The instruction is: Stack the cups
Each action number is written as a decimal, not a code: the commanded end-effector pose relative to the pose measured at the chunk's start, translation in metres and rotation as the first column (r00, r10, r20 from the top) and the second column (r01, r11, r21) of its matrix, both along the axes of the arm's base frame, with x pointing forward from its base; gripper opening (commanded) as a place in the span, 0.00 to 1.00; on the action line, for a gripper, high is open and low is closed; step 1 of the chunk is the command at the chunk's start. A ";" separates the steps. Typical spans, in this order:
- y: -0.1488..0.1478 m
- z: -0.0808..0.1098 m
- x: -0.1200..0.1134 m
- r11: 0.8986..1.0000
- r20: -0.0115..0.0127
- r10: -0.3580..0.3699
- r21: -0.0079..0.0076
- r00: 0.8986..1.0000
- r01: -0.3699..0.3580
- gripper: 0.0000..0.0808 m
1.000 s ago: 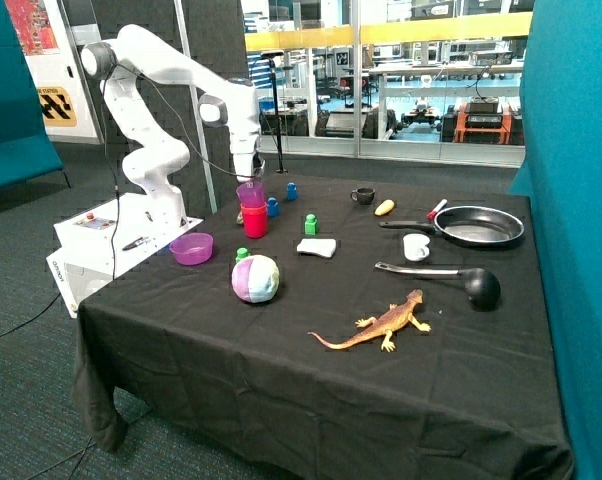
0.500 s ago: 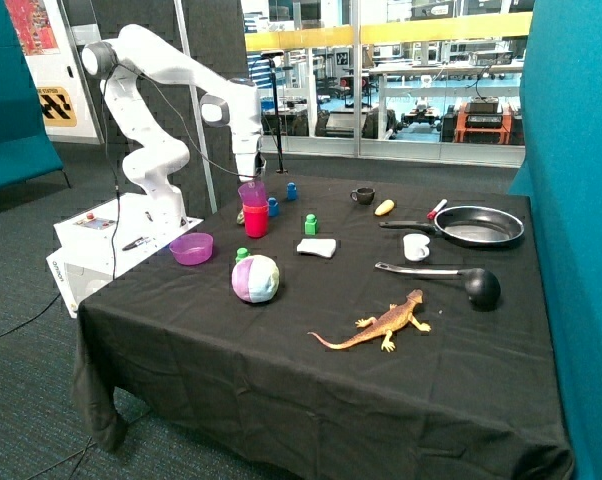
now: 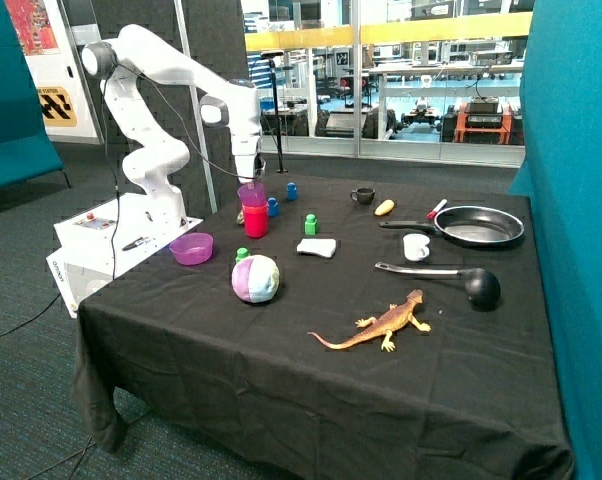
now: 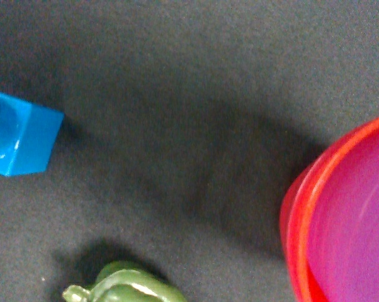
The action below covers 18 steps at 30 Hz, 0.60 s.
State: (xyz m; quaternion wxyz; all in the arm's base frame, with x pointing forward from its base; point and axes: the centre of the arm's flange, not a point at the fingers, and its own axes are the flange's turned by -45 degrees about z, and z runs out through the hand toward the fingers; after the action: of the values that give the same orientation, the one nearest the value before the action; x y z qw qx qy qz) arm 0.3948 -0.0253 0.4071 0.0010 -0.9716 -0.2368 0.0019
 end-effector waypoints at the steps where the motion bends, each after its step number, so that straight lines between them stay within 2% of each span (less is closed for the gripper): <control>1: -0.001 -0.005 -0.001 1.000 0.004 0.005 -0.001 1.000 -0.005 0.96; 6: -0.004 -0.006 -0.001 1.000 0.004 0.000 -0.001 1.000 0.000 1.00; 18: -0.005 -0.006 0.000 1.000 0.004 0.006 -0.001 1.000 -0.006 1.00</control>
State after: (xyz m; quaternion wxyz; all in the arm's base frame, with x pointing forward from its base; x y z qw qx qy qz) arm 0.3948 -0.0285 0.4021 0.0012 -0.9713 -0.2378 0.0006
